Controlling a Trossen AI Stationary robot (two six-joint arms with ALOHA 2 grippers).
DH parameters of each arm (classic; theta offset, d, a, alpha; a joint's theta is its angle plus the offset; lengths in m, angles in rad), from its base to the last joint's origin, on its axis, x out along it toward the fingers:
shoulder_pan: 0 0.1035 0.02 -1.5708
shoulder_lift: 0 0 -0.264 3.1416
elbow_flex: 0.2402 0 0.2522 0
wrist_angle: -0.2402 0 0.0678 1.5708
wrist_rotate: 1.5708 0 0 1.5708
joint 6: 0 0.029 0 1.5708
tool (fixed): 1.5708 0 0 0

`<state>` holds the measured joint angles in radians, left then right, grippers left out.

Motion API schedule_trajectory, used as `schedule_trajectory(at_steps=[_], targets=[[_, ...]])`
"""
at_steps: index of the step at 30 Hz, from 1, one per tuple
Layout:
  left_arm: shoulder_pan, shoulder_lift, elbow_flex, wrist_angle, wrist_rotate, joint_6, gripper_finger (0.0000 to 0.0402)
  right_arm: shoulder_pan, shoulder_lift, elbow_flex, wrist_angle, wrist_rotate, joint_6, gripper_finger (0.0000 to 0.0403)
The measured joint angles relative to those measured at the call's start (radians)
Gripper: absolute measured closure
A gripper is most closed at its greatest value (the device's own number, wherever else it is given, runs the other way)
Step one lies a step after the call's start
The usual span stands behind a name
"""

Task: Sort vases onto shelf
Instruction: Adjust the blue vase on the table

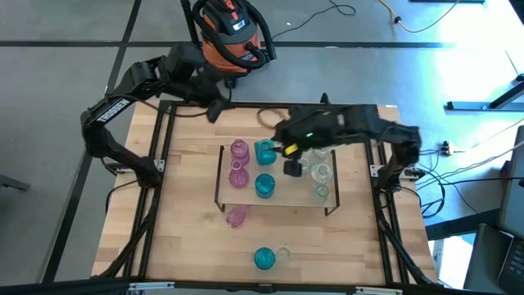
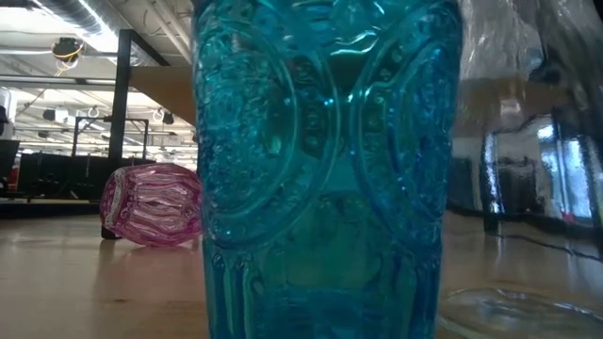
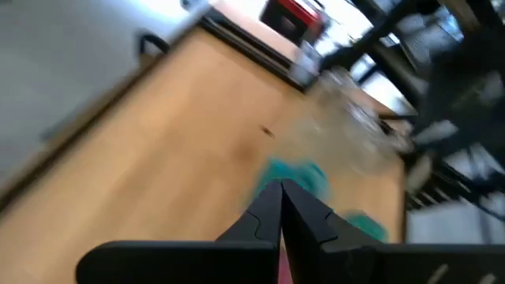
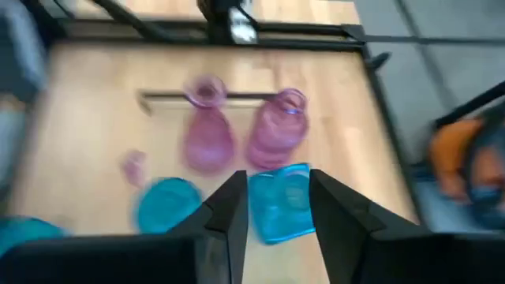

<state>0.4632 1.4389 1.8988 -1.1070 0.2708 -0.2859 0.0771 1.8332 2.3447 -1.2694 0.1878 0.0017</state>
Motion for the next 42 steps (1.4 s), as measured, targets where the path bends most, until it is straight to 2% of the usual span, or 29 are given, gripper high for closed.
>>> schedule_trajectory(at_steps=[4, 7, 11, 15, 17, 22, 26, 30, 33, 36, 42], targets=[[-0.085, -0.04, 0.0, -0.118, 0.056, -0.045, 0.0401, 0.001, -0.058, 0.0, -0.01, -0.048, 0.11, 0.0298], [-0.206, -0.063, 0.0, -0.24, 0.127, -0.094, 0.0401, 0.002, -0.091, 0.0, -0.017, -0.049, 0.181, 0.0307], [-0.441, -0.073, 0.0, -0.341, 0.14, -0.229, 0.0401, 0.002, -0.114, 0.0, -0.035, -0.029, 0.255, 0.0318], [-0.726, -0.071, 0.0, -0.29, 0.116, -0.388, 0.0401, 0.035, -0.116, 0.0, -0.07, 0.011, 0.28, 0.0327], [-0.863, -0.069, -0.015, -0.202, 0.03, -0.471, 0.0401, 0.067, -0.117, -0.001, -0.102, 0.026, 0.287, 0.033], [-1.128, -0.067, -0.141, 0.006, -0.296, -0.767, 0.0401, 0.174, -0.119, -0.001, -0.156, 0.127, 0.346, 0.0338], [-1.3, -0.067, -0.328, 0.153, -0.489, -1.0, 0.0401, 0.265, -0.119, -0.001, -0.219, 0.287, 0.425, 0.0341], [-1.438, -0.066, -0.576, 0.411, -0.64, -1.16, 0.0402, 0.335, -0.119, -0.001, -0.295, 0.413, 0.537, 0.0341], [-1.503, -0.066, -0.752, 0.571, -0.769, -1.23, 0.0402, 0.376, -0.124, -0.007, -0.3, 0.449, 0.602, 0.0341], [-1.522, -0.066, -0.897, 0.659, -0.872, -1.25, 0.0402, 0.42, -0.132, -0.019, -0.301, 0.485, 0.653, 0.0341], [-1.476, -0.066, -1.163, 0.85, -0.899, -1.2, 0.0402, 0.468, -0.136, -0.023, -0.302, 0.586, 0.782, 0.0341]])
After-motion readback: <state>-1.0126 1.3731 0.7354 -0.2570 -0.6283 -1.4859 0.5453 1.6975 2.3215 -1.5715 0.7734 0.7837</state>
